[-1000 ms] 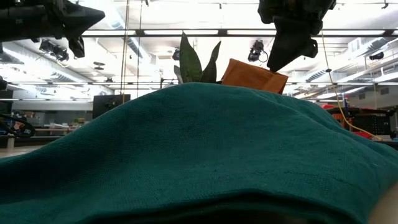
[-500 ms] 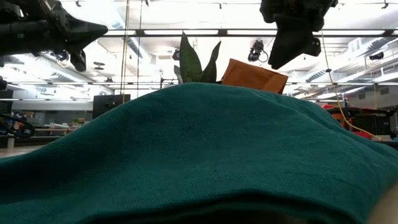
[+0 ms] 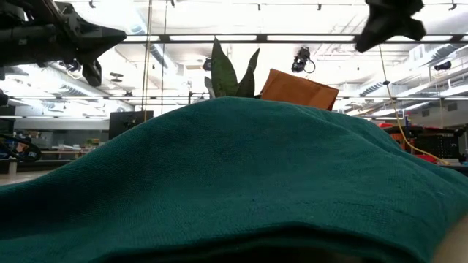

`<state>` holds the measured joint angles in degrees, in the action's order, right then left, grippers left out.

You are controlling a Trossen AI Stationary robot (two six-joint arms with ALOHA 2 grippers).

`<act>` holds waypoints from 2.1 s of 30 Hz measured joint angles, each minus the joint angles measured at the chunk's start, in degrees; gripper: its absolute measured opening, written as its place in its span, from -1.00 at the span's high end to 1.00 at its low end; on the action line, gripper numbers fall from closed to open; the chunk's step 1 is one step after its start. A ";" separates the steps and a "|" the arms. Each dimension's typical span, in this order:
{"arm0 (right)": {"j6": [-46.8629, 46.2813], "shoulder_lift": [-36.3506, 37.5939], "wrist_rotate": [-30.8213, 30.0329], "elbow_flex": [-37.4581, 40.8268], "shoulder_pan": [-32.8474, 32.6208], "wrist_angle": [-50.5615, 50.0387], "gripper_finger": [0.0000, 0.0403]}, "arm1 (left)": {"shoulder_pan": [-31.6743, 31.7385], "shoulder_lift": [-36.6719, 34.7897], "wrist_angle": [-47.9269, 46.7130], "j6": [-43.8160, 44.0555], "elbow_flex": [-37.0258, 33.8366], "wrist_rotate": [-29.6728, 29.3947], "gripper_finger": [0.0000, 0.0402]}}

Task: Pick and placing Produce into tupperware
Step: Return to Home Position

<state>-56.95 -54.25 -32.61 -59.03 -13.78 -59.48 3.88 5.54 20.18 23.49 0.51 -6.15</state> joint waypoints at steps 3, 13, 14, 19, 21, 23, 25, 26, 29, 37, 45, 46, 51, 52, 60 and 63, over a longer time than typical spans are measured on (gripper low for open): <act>-0.48 5.96 -0.74 6.17 0.00 4.83 1.00 | 0.07 0.00 -0.02 1.32 -0.02 0.00 0.90; 7.22 23.01 1.83 29.11 1.62 31.89 1.00 | 0.07 0.00 -0.29 1.40 -0.04 0.00 0.78; 8.09 24.55 2.14 30.15 1.94 31.86 1.00 | 0.07 0.01 -0.28 1.38 -0.04 0.00 0.78; 13.55 32.79 4.55 34.36 3.35 31.87 1.00 | 0.07 0.00 -0.28 1.37 -0.07 0.00 0.82; 14.63 36.08 5.44 35.89 3.69 31.86 1.00 | 0.07 0.02 -0.28 1.40 -0.07 -0.02 0.84; 15.40 39.21 6.44 37.31 3.67 31.93 1.00 | 0.07 0.02 -0.28 1.36 -0.07 -0.02 0.85; 16.37 42.20 7.64 38.80 3.67 31.89 1.00 | 0.07 0.02 -0.28 1.38 -0.07 -0.02 0.86; 16.80 43.77 7.86 39.56 3.67 31.90 1.00 | 0.07 0.02 -0.28 1.39 -0.07 -0.02 0.86; 18.60 47.33 10.01 41.03 3.67 32.37 1.00 | 0.07 0.02 -0.28 1.37 -0.07 -0.02 0.85; 24.57 52.49 17.31 43.64 3.65 36.10 1.00 | 0.07 0.02 -0.28 1.34 -0.09 -0.02 0.80; 27.48 54.29 19.75 50.31 3.65 53.28 1.00 | 0.07 0.02 -0.28 1.36 -0.09 -0.02 0.86; 27.42 54.27 20.47 51.60 3.65 55.92 1.00 | 0.07 0.02 -0.28 1.33 -0.09 -0.02 0.87; 25.77 54.26 22.93 56.76 3.65 66.78 1.00 | 0.07 0.02 -0.28 1.35 -0.09 -0.02 0.86; 25.65 54.26 22.96 57.32 3.65 67.82 1.00 | 0.07 0.02 -0.28 1.35 -0.09 -0.02 0.85; 26.07 54.26 23.22 58.17 4.02 68.35 1.00 | 0.06 0.02 -0.28 1.33 -0.11 -0.02 0.80; 26.69 54.26 24.02 58.18 5.34 68.35 1.00 | 0.07 0.02 -0.26 1.35 -0.11 -0.02 0.80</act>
<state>-30.26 0.01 -8.59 -0.85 -8.44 8.86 3.95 5.56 19.92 24.84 0.40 -6.17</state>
